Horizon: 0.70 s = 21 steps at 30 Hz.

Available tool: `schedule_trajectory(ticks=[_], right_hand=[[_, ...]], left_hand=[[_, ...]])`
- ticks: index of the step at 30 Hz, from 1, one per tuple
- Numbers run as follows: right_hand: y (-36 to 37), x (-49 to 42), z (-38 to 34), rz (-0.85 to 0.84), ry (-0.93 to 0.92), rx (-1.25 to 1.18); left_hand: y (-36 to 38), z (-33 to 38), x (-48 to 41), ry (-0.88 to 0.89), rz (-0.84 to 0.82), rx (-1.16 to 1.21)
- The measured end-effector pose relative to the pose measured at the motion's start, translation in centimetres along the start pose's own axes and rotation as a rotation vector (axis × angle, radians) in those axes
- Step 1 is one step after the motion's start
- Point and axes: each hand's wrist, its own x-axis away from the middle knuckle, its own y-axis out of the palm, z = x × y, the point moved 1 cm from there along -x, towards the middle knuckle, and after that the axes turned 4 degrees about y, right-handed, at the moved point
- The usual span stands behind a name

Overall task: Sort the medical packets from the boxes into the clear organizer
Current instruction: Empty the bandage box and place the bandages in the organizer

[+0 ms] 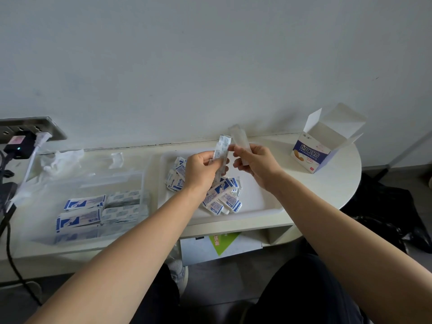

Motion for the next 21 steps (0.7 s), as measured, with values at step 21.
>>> schedule_trajectory(ticks=[21], right_hand=[[-0.72,0.71,0.67,0.064,0.053,0.006]], left_hand=[[-0.66,-1.0,-0.51,-0.204,0.068,0.037]])
